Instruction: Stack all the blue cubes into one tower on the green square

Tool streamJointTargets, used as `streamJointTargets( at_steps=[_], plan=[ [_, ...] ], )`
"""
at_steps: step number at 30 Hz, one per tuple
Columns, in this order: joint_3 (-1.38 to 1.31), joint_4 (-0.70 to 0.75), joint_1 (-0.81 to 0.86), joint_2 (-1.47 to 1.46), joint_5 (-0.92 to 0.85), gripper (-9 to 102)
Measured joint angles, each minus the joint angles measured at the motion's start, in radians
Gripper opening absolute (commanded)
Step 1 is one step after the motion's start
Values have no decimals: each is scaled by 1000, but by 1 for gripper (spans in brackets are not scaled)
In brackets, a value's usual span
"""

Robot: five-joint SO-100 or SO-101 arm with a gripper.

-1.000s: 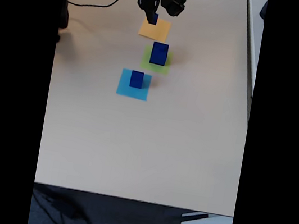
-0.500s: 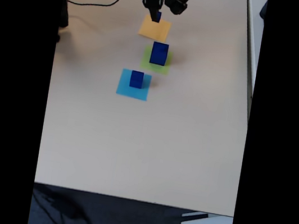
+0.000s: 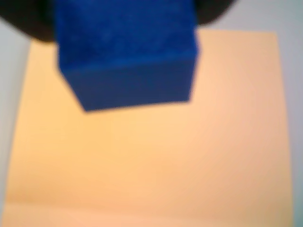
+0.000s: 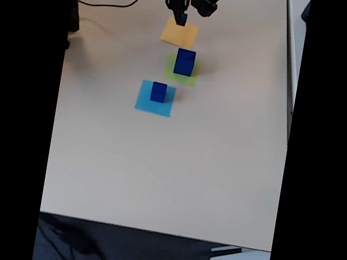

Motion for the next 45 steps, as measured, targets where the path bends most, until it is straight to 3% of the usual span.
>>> streamJointTargets(
  at_steps=[26, 45],
  plan=[
    [-11, -110, -60, -150, 132, 0],
    [38, -195, -52, -156, 129, 1]
  ],
)
